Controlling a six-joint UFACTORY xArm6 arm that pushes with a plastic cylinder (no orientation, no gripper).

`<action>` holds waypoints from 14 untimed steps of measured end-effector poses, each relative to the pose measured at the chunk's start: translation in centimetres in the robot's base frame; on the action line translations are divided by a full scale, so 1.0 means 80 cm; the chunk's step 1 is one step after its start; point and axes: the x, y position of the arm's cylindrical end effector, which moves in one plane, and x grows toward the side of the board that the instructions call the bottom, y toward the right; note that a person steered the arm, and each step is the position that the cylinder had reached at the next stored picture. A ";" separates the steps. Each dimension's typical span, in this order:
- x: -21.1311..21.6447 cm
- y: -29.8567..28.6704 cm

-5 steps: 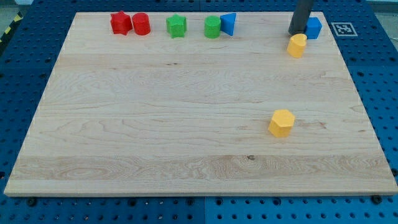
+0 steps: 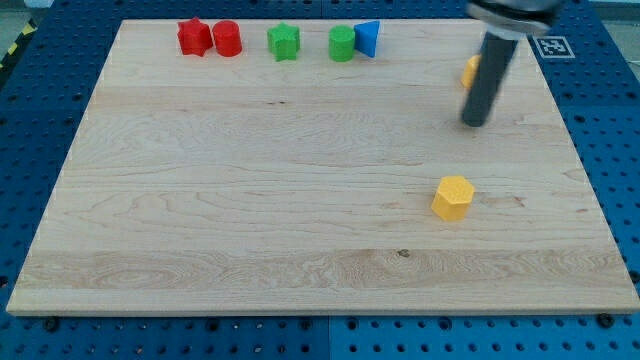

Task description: Place the yellow heart right to the blue triangle

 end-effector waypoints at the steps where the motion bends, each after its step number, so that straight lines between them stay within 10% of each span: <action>1: -0.031 0.064; 14: -0.117 -0.012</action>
